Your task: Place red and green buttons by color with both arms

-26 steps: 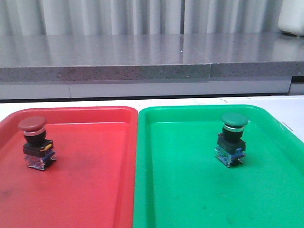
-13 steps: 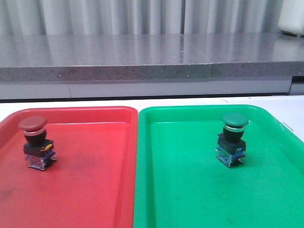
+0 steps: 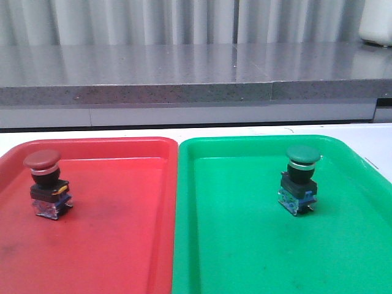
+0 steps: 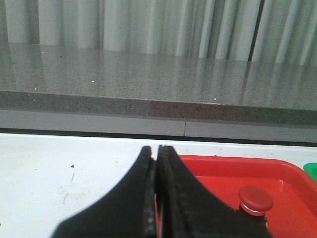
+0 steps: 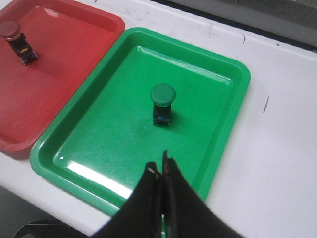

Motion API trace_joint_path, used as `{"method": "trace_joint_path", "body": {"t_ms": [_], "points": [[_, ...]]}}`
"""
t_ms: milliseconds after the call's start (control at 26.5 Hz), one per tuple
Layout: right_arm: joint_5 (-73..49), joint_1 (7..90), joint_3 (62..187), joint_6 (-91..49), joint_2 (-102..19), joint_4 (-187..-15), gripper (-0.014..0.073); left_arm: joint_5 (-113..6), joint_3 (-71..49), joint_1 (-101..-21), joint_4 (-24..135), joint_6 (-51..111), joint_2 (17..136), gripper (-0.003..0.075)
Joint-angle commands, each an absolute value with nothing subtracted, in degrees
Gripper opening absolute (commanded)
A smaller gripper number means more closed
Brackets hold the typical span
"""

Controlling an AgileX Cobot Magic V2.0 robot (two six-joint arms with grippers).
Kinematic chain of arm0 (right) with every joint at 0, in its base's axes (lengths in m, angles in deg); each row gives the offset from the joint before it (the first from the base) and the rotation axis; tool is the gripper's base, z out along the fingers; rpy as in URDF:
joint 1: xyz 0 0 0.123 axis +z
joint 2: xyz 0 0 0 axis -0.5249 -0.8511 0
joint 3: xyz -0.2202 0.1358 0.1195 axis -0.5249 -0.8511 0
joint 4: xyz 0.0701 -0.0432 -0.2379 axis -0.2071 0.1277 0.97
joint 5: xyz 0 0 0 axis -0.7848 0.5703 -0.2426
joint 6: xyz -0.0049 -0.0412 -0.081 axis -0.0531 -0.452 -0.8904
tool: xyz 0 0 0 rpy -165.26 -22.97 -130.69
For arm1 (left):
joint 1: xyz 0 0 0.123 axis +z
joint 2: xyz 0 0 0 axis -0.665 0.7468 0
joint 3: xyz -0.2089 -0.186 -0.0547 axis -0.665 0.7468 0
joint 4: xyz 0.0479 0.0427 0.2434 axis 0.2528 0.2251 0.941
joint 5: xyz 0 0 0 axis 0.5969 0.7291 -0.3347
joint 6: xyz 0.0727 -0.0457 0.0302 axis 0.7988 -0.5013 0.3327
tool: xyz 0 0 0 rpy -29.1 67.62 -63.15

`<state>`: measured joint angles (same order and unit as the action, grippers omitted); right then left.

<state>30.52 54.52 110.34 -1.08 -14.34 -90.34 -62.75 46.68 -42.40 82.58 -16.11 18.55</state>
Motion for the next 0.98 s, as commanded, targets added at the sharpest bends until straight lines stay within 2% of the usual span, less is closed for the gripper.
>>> {"method": "trace_joint_path", "body": {"t_ms": [0,113,377,491,755,943], "points": [[26.6,54.2,111.1,-1.4,-13.5,-90.1,-0.0108,-67.6,48.1,-42.8,82.6,-16.5,17.6,-0.002],[23.9,49.0,107.6,-1.4,-9.5,-88.5,-0.0108,-67.6,48.1,-42.8,82.6,-16.5,17.6,-0.002],[-0.2,36.3,86.8,-1.4,5.7,-87.9,-0.0108,-67.6,48.1,-42.8,82.6,-16.5,17.6,-0.002],[-10.2,34.0,77.4,-1.4,11.1,-87.9,-0.0108,-67.6,48.1,-42.8,82.6,-16.5,17.6,-0.002],[-22.2,33.0,62.9,-1.4,18.6,-87.9,-0.0108,-67.6,48.1,-42.8,82.6,-16.5,17.6,-0.002],[-22.0,33.0,62.7,-1.4,18.5,-87.9,-0.0108,-67.6,48.1,-42.8,82.6,-16.5,17.6,-0.002]]}}
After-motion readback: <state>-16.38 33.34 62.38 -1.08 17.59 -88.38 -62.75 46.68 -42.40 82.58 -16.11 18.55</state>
